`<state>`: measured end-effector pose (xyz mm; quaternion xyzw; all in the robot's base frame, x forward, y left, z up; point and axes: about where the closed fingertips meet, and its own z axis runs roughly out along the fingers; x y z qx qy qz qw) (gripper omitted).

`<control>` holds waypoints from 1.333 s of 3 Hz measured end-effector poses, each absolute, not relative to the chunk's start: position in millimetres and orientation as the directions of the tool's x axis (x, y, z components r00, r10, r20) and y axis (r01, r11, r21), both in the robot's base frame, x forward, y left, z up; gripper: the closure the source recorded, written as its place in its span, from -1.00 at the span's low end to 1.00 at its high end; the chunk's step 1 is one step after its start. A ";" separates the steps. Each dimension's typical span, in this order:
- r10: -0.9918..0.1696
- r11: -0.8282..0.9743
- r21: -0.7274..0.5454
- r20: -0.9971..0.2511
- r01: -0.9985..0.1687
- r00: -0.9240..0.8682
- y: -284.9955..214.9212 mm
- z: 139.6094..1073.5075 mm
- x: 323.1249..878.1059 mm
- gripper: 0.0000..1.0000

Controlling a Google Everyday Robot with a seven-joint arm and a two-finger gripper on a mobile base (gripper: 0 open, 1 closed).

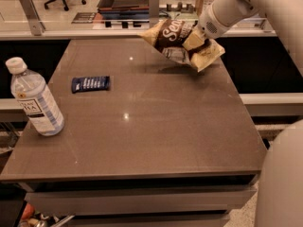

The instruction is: Move brown chip bag near blue plastic bottle

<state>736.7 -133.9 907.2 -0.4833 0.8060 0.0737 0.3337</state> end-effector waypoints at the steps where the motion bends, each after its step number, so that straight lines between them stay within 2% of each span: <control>1: -0.728 0.518 -0.226 -0.624 -0.825 -0.286 -129.1 923.4 713.8 1.00; 4: -0.725 0.399 -0.237 -0.673 -0.886 -0.146 -64.4 936.8 602.9 1.00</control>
Offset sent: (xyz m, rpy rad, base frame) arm -0.1032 0.0434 0.0416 0.0331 -0.0898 0.0737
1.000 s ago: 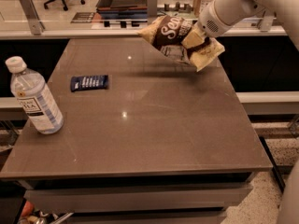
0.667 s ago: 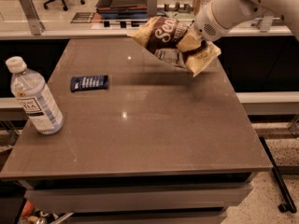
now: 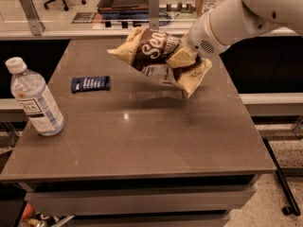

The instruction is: Move brown chip bag near blue plastic bottle

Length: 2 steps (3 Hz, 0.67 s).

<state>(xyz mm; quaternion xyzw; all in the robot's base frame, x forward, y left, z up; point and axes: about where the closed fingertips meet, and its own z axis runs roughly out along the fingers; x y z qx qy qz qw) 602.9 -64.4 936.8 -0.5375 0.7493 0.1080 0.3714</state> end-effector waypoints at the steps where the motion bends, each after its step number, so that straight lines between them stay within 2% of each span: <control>1: -0.732 0.344 -0.254 -0.676 -0.904 -0.088 -37.9 935.0 564.6 1.00; 2: -0.743 0.324 -0.271 -0.666 -0.906 -0.066 -10.0 928.4 523.0 1.00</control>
Offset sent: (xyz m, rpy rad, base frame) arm -0.1327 0.0872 -0.0254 -0.0361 -0.0327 0.0943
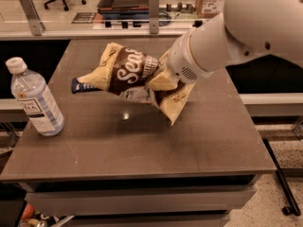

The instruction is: Move brown chip bag near blue plastic bottle

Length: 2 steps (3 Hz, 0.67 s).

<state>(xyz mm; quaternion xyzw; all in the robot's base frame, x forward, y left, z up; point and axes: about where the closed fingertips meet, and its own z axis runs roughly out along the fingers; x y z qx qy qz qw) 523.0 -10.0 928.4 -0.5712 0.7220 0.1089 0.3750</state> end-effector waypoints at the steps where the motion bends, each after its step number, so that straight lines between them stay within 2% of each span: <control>1: -0.750 0.326 -0.278 -0.657 -0.904 -0.068 18.3 916.7 485.1 1.00; 2: -0.760 0.317 -0.277 -0.646 -0.907 -0.068 20.7 908.5 479.0 0.66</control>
Offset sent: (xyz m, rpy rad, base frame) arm -0.0316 0.0236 -0.0093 -0.0093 -0.0035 -0.0042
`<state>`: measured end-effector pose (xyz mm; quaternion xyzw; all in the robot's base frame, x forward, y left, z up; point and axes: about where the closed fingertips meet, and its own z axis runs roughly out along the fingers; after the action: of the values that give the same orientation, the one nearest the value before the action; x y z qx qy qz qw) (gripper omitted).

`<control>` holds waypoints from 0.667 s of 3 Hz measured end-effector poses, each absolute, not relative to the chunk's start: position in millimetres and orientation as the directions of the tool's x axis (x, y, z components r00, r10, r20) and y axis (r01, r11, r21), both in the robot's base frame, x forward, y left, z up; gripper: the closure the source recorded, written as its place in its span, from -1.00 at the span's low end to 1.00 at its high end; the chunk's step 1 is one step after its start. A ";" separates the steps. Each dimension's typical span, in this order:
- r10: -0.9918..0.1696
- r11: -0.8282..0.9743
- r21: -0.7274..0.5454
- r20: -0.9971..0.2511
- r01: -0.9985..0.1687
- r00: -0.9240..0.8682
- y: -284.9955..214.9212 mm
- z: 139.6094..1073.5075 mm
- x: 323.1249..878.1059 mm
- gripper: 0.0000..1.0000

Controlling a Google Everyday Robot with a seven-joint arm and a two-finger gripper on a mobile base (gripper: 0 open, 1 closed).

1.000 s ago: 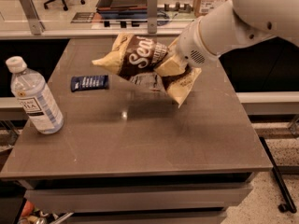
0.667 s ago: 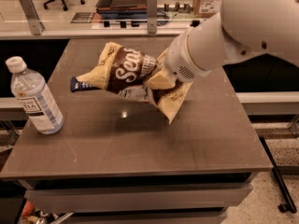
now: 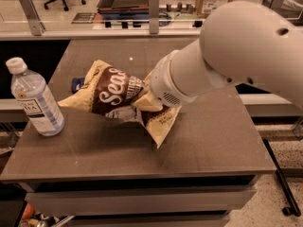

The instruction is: Move brown chip bag near blue plastic bottle

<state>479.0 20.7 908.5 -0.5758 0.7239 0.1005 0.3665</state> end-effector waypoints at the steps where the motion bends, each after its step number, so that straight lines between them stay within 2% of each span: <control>1: -0.761 0.315 -0.282 -0.645 -0.906 -0.064 21.7 911.3 478.0 0.19; 2: -0.763 0.313 -0.287 -0.644 -0.905 -0.059 23.0 913.6 476.6 -0.28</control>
Offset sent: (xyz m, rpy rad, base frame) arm -0.0010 0.0010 0.0028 -0.0015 -0.0056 0.0011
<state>476.6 23.0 913.6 -0.5781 0.7213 0.0965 0.3691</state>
